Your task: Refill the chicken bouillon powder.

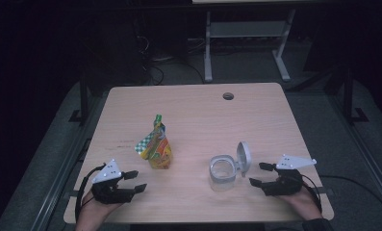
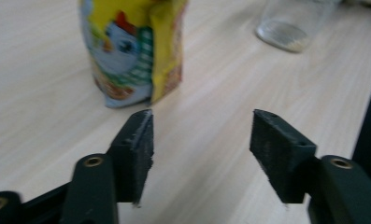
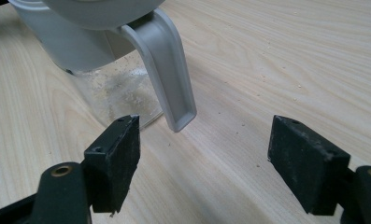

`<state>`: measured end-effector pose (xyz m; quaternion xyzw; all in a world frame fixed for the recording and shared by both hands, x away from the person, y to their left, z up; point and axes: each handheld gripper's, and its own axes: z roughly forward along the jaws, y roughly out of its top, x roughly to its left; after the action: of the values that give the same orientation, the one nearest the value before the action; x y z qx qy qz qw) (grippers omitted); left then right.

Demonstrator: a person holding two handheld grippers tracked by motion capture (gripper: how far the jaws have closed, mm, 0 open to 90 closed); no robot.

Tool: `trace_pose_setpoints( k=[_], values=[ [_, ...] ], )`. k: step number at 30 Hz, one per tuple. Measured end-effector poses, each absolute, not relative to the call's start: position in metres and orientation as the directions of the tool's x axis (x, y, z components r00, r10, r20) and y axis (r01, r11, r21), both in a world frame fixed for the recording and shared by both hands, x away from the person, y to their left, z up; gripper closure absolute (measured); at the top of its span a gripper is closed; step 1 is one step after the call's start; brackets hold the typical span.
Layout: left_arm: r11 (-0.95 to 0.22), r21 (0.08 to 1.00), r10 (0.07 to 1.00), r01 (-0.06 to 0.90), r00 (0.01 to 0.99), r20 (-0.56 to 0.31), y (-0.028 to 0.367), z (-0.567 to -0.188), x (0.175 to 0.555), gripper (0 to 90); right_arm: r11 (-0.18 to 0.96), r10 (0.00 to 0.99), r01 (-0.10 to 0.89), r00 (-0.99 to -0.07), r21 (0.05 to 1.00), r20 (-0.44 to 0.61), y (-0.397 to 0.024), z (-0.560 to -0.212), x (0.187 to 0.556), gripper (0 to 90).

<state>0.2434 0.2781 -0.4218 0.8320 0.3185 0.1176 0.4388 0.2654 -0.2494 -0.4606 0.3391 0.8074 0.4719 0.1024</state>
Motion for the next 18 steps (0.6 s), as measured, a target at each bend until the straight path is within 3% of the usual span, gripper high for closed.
trace_pose_setpoints(
  k=[18],
  values=[
    [-0.325, 0.866, 0.650, 0.380, 0.755, -0.087, 0.262, -0.392, 0.273, 20.8, 0.325, 0.648, 0.458, -0.745, 0.828, 0.157, -0.249, -0.461, 0.265, 25.0]
  ],
)
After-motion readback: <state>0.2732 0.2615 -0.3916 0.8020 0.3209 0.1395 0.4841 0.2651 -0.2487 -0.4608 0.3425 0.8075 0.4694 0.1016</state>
